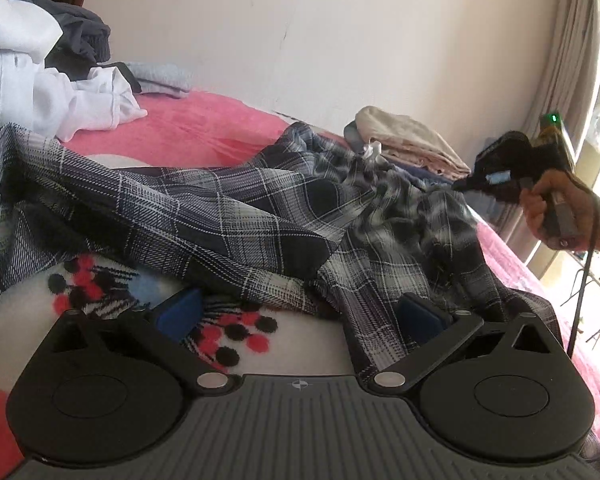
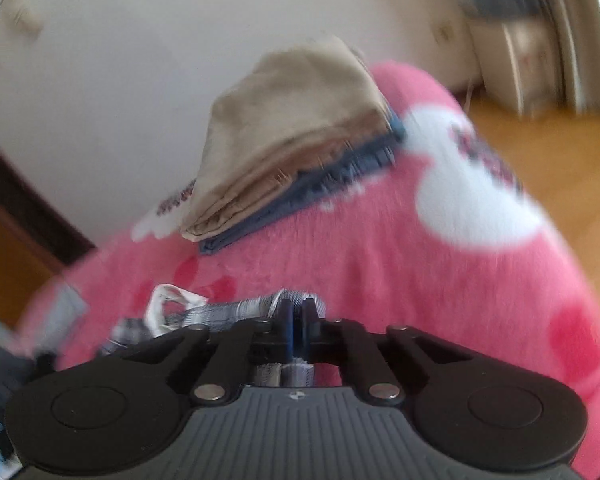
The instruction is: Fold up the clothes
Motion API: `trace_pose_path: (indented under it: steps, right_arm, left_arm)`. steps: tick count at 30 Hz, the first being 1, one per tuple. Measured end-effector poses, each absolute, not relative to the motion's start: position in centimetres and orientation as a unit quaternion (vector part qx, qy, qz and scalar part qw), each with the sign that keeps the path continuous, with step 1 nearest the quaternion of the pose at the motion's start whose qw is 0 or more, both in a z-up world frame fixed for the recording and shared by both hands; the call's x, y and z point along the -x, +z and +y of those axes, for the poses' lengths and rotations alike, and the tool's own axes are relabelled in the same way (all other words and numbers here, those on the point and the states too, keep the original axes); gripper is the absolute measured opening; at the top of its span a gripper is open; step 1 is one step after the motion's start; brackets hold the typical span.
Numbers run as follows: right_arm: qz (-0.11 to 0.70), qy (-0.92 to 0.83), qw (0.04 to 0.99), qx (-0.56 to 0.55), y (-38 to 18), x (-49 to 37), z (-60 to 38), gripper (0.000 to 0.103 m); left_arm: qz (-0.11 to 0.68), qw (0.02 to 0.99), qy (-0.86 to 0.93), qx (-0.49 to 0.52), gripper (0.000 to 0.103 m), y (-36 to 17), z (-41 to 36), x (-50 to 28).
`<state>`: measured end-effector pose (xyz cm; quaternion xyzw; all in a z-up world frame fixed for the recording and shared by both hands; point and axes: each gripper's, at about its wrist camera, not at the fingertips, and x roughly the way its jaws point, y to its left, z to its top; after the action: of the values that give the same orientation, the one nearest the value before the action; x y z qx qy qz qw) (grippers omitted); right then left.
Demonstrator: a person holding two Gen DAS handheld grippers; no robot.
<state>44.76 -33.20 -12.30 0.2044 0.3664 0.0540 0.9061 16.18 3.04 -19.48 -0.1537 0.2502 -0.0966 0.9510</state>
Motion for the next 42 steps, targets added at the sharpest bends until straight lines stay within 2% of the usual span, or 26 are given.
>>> trace_pose_path:
  steps: [5,7,9,10,11,12,13,14,16,17,18,19,20,25,29,31,32,33,37,39,42]
  right_arm:
    - [0.301,0.016,0.947,-0.110,-8.9,-45.8,-31.9,0.000]
    - [0.323,0.006,0.938,-0.124,-9.4,-46.5,-32.2,0.002]
    - [0.373,0.009,0.908,-0.190,-11.1,-46.7,-33.4,0.007]
    - [0.387,0.009,0.895,-0.220,-11.9,-46.3,-34.0,0.012]
    - [0.396,0.011,0.884,-0.246,-12.8,-45.7,-34.5,0.029]
    - [0.405,0.012,0.873,-0.272,-13.7,-45.1,-35.1,0.051]
    - [0.411,0.015,0.866,-0.285,-14.3,-44.7,-35.3,0.057]
    - [0.416,0.021,0.864,-0.283,-14.7,-44.4,-35.1,0.059]
    - [0.424,0.033,0.860,-0.281,-15.6,-43.8,-34.8,0.052]
    - [0.423,0.040,0.865,-0.265,-15.6,-43.6,-34.4,0.025]
    - [0.415,0.047,0.876,-0.242,-15.0,-43.7,-33.9,0.009]
    - [0.402,0.046,0.886,-0.225,-14.2,-43.7,-33.5,0.008]
    - [0.382,0.038,0.901,-0.200,-13.1,-43.8,-33.1,0.000]
    - [0.316,0.010,0.947,-0.045,-9.8,-46.7,-30.3,0.000]
    - [0.344,-0.021,0.932,-0.114,-10.4,-48.8,-31.4,0.004]
    - [0.376,-0.020,0.908,-0.184,-11.5,-48.9,-33.1,0.023]
    - [0.396,-0.017,0.891,-0.222,-12.4,-48.7,-33.9,0.048]
    - [0.412,-0.013,0.877,-0.247,-13.2,-48.4,-34.5,0.055]
    - [0.469,0.034,0.848,-0.246,-15.6,-46.5,-34.5,0.051]
    - [0.461,0.048,0.869,-0.173,-15.1,-45.5,-33.1,0.018]
    - [0.417,0.058,0.902,-0.096,-13.2,-45.2,-31.4,0.015]
  left_arm:
    - [0.248,0.951,-0.098,0.156,0.103,-19.6,2.9,-16.3]
    - [0.248,0.951,-0.098,0.156,0.103,-19.7,2.9,-16.3]
    - [0.248,0.951,-0.098,0.156,0.103,-19.7,3.0,-16.3]
    - [0.247,0.951,-0.099,0.158,0.103,-19.7,3.0,-16.3]
    - [0.247,0.951,-0.100,0.159,0.103,-19.7,3.1,-16.3]
    - [0.246,0.950,-0.100,0.161,0.103,-19.7,3.1,-16.2]
    - [0.245,0.950,-0.102,0.164,0.103,-19.7,3.2,-16.2]
    - [0.244,0.950,-0.103,0.166,0.103,-19.7,3.3,-16.2]
    - [0.244,0.950,-0.103,0.167,0.103,-19.7,3.4,-16.2]
    - [0.244,0.950,-0.104,0.168,0.103,-19.8,3.4,-16.2]
    - [0.244,0.950,-0.104,0.168,0.103,-19.8,3.4,-16.3]
    - [0.244,0.950,-0.104,0.167,0.103,-19.8,3.4,-16.3]
    - [0.244,0.950,-0.104,0.167,0.103,-19.8,3.3,-16.3]
    - [0.245,0.950,-0.103,0.165,0.103,-19.8,3.3,-16.3]
    - [0.245,0.950,-0.104,0.166,0.103,-19.8,3.4,-16.2]
    - [0.245,0.950,-0.104,0.167,0.103,-19.7,3.4,-16.2]
    - [0.244,0.950,-0.104,0.167,0.103,-19.7,3.4,-16.1]
    - [0.244,0.950,-0.104,0.167,0.103,-19.7,3.4,-16.1]
    - [0.245,0.950,-0.104,0.165,0.103,-19.7,3.4,-16.1]
    - [0.245,0.950,-0.104,0.165,0.103,-19.7,3.4,-16.1]
    - [0.245,0.950,-0.104,0.164,0.103,-19.7,3.4,-16.1]
